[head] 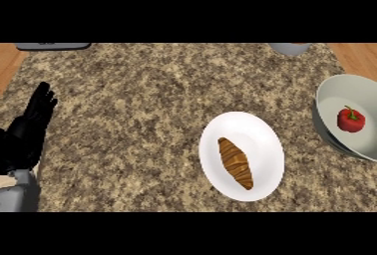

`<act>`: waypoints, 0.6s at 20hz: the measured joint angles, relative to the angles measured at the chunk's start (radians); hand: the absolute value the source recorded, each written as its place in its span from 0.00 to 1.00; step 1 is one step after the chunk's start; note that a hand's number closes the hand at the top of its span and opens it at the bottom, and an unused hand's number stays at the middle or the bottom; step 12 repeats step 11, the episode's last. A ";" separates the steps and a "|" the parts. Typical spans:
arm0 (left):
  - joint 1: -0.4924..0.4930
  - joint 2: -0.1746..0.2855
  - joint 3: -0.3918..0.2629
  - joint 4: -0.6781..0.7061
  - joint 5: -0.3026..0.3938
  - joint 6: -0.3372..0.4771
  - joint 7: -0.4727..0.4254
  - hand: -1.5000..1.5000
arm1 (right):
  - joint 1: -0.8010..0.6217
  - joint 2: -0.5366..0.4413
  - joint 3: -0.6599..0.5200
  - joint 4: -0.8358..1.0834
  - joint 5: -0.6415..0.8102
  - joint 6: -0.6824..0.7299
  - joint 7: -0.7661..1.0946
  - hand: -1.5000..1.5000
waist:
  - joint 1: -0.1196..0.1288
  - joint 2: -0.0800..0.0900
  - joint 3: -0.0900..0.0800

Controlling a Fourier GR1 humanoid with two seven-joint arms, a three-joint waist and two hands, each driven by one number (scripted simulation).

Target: Pick the bell pepper from the plate and place it in the bowl

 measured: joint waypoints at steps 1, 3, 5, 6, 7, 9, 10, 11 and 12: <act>0.004 -0.008 -0.007 0.000 -0.007 0.004 -0.005 0.50 | 0.047 0.021 -0.014 -0.048 -0.033 0.027 -0.005 0.00 | -0.001 0.000 0.000; 0.006 -0.009 -0.008 -0.008 -0.008 0.005 -0.003 0.50 | 0.134 0.056 -0.055 -0.127 -0.108 0.078 -0.027 0.00 | 0.001 0.001 0.000; 0.002 -0.016 -0.013 -0.009 -0.019 0.017 -0.002 0.50 | 0.204 0.093 -0.095 -0.199 -0.193 0.130 -0.041 0.00 | 0.002 0.001 0.000; -0.004 -0.014 -0.010 -0.003 -0.020 0.018 -0.006 0.50 | 0.239 0.109 -0.112 -0.232 -0.238 0.163 -0.042 0.00 | 0.001 0.002 0.000; 0.003 -0.008 -0.007 -0.012 -0.015 0.009 -0.002 0.50 | 0.275 0.139 -0.125 -0.281 -0.274 0.188 -0.044 0.00 | 0.003 0.002 0.000; -0.006 -0.013 -0.014 -0.003 -0.020 0.010 -0.002 0.50 | 0.331 0.170 -0.155 -0.344 -0.350 0.237 -0.059 0.00 | 0.006 0.003 0.000; -0.008 -0.012 -0.013 -0.004 -0.016 0.004 0.000 0.50 | 0.356 0.172 -0.174 -0.359 -0.386 0.261 -0.066 0.00 | 0.009 0.003 0.000; -0.001 -0.015 -0.016 -0.013 -0.018 0.005 -0.001 0.50 | 0.375 0.189 -0.184 -0.381 -0.411 0.273 -0.078 0.00 | 0.012 0.004 0.000; -0.001 -0.015 -0.016 -0.013 -0.018 0.005 -0.001 0.50 | 0.375 0.189 -0.184 -0.381 -0.411 0.273 -0.078 0.00 | 0.012 0.004 0.000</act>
